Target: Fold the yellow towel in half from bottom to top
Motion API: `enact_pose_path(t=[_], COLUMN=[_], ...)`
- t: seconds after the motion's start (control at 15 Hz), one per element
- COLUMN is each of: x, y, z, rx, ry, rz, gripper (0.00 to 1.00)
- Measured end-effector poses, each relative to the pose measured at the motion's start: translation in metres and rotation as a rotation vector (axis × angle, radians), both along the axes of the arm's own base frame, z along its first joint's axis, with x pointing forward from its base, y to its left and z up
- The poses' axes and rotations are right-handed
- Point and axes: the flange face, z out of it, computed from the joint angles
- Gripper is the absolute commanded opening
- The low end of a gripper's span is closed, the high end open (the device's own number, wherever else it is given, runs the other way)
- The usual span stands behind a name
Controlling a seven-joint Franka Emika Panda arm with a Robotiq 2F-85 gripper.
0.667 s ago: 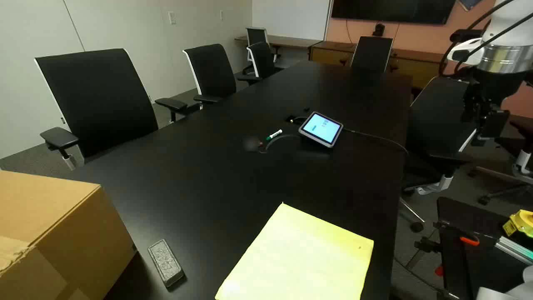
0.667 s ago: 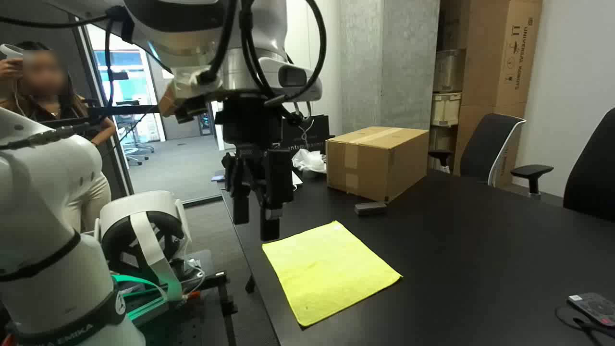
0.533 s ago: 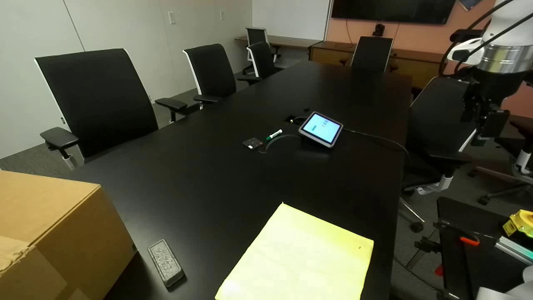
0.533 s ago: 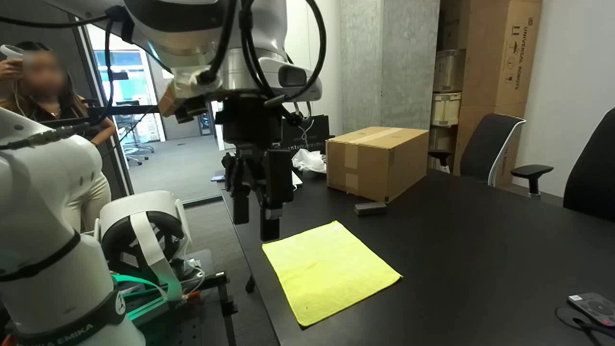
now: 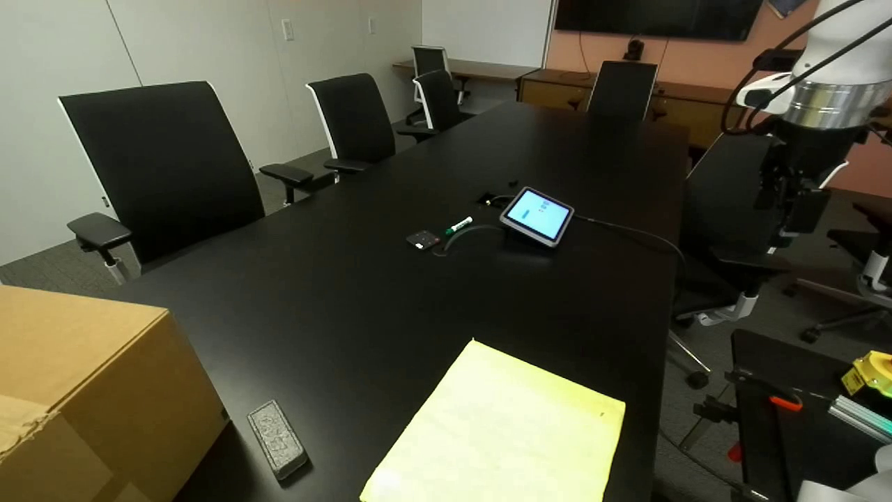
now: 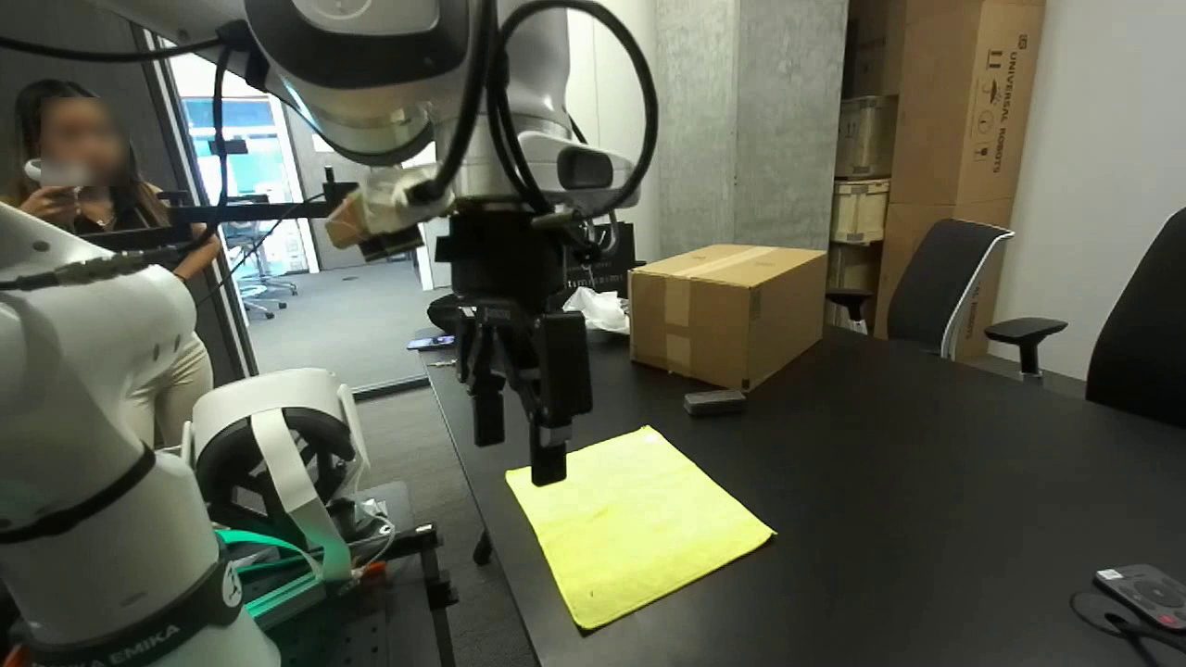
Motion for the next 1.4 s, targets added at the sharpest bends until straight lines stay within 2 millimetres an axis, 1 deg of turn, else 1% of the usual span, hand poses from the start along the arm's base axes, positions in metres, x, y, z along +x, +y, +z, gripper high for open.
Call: enact_pose_path(t=[0.07, 0.2, 0.4, 0.6, 0.73, 1.0, 1.2, 1.4], x=[0.006, 0.020, 0.038, 0.051, 0.056, 0.062, 0.063, 0.066], y=[-0.003, -0.009, -0.011, -0.005, 0.002, 0.019, 0.032, 0.052], z=[-0.009, -0.033, -0.081, -0.129, -0.153, -0.190, -0.214, -0.233], rx=[0.016, 0.058, 0.136, 0.195, 0.222, 0.253, 0.282, 0.320], ry=[-0.017, -0.050, -0.065, -0.055, -0.048, -0.035, -0.026, -0.036], rz=[-0.006, -0.021, -0.070, -0.130, -0.167, -0.219, -0.263, -0.301], gripper=[1.00, 1.00, 1.00, 1.00, 1.00, 1.00, 1.00, 1.00])
